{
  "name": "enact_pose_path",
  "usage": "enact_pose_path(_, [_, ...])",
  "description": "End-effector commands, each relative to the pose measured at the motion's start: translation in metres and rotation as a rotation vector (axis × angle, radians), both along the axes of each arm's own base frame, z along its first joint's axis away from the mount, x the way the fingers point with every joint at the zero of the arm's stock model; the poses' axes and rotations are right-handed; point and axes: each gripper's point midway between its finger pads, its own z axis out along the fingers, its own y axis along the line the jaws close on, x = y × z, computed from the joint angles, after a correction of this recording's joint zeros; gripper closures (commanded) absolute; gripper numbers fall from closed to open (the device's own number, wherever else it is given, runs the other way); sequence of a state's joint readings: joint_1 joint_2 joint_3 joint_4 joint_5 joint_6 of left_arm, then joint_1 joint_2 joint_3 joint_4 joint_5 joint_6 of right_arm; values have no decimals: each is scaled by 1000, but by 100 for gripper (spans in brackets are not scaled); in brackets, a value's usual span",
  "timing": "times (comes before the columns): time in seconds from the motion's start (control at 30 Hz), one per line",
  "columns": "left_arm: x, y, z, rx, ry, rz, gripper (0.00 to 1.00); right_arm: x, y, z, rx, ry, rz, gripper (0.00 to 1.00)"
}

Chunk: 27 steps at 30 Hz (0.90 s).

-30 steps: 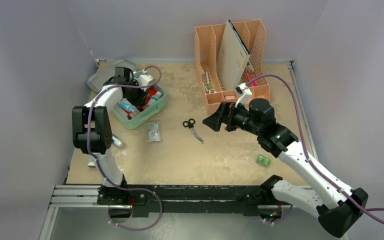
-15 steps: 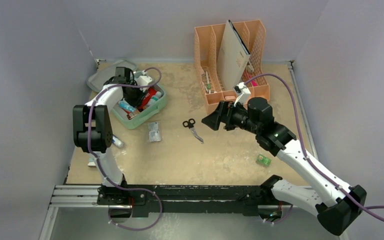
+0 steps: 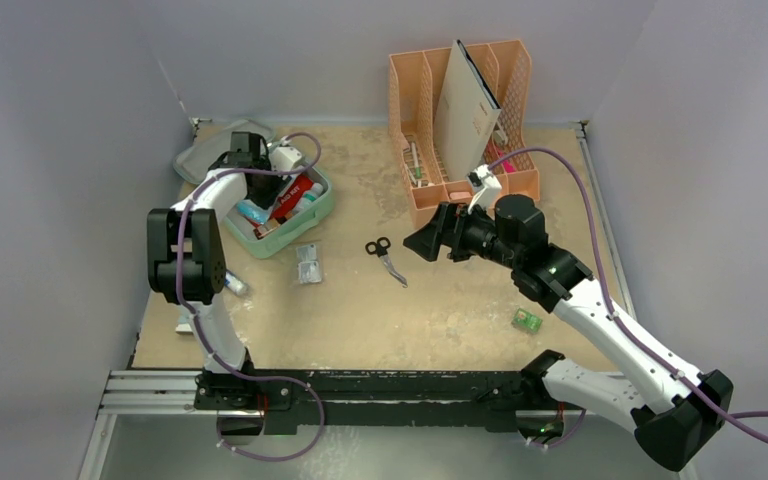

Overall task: Organize the medicine kit
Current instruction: Place the pill bottle in the medicine box.

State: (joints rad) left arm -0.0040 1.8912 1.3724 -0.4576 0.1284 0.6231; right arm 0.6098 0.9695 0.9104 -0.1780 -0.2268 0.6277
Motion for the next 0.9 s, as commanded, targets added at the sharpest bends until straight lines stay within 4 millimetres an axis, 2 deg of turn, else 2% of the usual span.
enact_pose_path(0.0, [22, 7, 10, 33, -68, 12, 71, 2, 1, 20, 20, -36, -2, 1])
enact_pose_path(0.33, [30, 14, 16, 63, -96, 40, 71, 2, -2, 17, 0, -17, -21, 1])
enact_pose_path(0.63, [44, 12, 46, 39, -197, 58, 68, 1, -9, 16, -16, -2, -52, 1])
enact_pose_path(0.73, [39, 0, 60, -34, -218, 52, 62, 2, -16, 8, -44, 37, -93, 1])
enact_pose_path(0.87, [27, -12, 91, -94, -273, 78, 56, 3, -15, 0, -64, 54, -89, 1])
